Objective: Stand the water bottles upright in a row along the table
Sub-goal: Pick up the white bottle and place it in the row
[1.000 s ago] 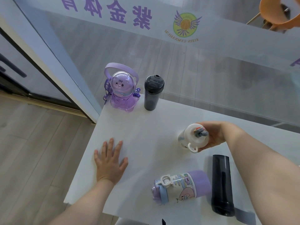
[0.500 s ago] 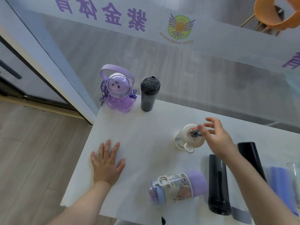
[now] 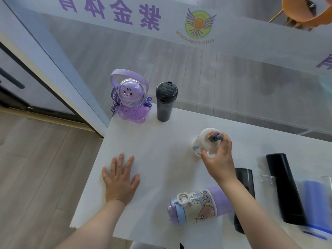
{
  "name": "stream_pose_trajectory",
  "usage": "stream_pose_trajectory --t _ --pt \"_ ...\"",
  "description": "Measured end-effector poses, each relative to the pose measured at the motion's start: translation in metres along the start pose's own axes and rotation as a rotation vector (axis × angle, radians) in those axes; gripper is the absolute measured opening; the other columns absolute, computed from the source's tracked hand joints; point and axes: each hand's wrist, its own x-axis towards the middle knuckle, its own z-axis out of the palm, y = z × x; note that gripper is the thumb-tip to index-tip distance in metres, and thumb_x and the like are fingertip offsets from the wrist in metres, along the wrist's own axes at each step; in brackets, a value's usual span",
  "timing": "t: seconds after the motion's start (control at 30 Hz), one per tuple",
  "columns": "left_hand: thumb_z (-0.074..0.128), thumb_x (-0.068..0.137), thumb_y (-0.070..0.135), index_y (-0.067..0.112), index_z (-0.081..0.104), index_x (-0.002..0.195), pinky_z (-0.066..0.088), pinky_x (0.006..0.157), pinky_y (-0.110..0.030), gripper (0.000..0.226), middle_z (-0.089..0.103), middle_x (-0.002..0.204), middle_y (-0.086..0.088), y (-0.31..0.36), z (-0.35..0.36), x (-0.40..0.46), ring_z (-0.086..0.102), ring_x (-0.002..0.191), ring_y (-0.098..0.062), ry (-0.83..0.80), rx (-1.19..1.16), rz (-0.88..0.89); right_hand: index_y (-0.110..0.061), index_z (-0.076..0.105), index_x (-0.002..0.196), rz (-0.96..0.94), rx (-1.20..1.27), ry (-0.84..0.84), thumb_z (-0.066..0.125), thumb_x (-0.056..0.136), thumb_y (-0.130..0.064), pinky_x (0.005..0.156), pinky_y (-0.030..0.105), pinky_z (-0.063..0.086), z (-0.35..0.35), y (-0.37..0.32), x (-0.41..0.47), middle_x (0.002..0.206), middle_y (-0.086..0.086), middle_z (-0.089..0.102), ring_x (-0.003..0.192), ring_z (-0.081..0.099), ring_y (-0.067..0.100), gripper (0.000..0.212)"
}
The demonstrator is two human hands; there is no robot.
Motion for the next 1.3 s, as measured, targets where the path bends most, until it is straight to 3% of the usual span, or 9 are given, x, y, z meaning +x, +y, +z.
stream_pose_trajectory --t 0.47,0.67,0.83,1.07,1.2,1.3 --pt "0.035 0.084 0.046 0.03 0.037 0.145 0.014 0.109 -0.062 0.063 0.031 0.155 -0.006 0.0 -0.001 0.0 0.027 0.142 -0.032 0.019 -0.018 0.001 -0.012 0.026 0.143 -0.073 0.039 -0.1 0.068 0.082 -0.02 0.102 0.037 0.041 0.029 -0.033 0.093 0.144 0.002 0.033 0.131 0.038 0.019 0.074" --pt "0.035 0.083 0.044 0.029 0.038 0.145 0.013 0.11 -0.06 0.063 0.032 0.155 -0.006 0.0 -0.003 0.0 0.027 0.142 -0.031 0.02 -0.019 -0.001 -0.015 0.018 0.15 -0.081 0.036 -0.194 0.068 0.084 -0.022 0.1 0.023 0.03 0.033 -0.035 0.113 0.152 -0.002 0.025 0.135 0.034 0.015 0.082" --pt "0.036 0.083 0.044 0.029 0.038 0.144 0.014 0.11 -0.061 0.063 0.032 0.155 -0.006 0.001 -0.004 0.0 0.027 0.142 -0.031 0.018 -0.03 -0.003 -0.017 0.017 0.15 -0.102 -0.003 -0.214 0.068 0.085 -0.028 0.098 0.022 0.029 0.032 -0.032 0.122 0.155 -0.003 0.023 0.137 0.033 0.016 0.084" --pt "0.037 0.082 0.044 0.03 0.039 0.144 0.014 0.11 -0.061 0.063 0.032 0.155 -0.005 0.002 -0.005 0.001 0.027 0.142 -0.03 0.006 -0.043 -0.012 -0.018 0.016 0.152 -0.118 0.06 -0.179 0.074 0.08 -0.043 0.109 0.029 0.03 0.018 -0.037 0.113 0.157 0.001 0.022 0.143 0.026 0.015 0.096" --pt "0.035 0.084 0.045 0.031 0.036 0.145 0.013 0.11 -0.061 0.063 0.029 0.156 -0.004 0.002 -0.005 0.001 0.025 0.144 -0.03 -0.009 -0.024 -0.014 -0.015 0.02 0.15 -0.16 0.027 -0.085 0.068 0.085 -0.046 0.114 0.039 0.03 0.002 -0.03 0.084 0.155 0.004 0.027 0.142 0.029 0.02 0.087" --pt "0.034 0.084 0.046 0.031 0.034 0.146 0.012 0.11 -0.061 0.063 0.028 0.156 -0.004 0.002 -0.005 0.0 0.023 0.144 -0.03 -0.011 -0.017 -0.015 -0.009 0.028 0.146 -0.254 -0.009 -0.112 0.059 0.086 -0.046 0.112 0.046 0.033 -0.006 -0.011 0.045 0.148 0.008 0.036 0.136 0.037 0.025 0.077"
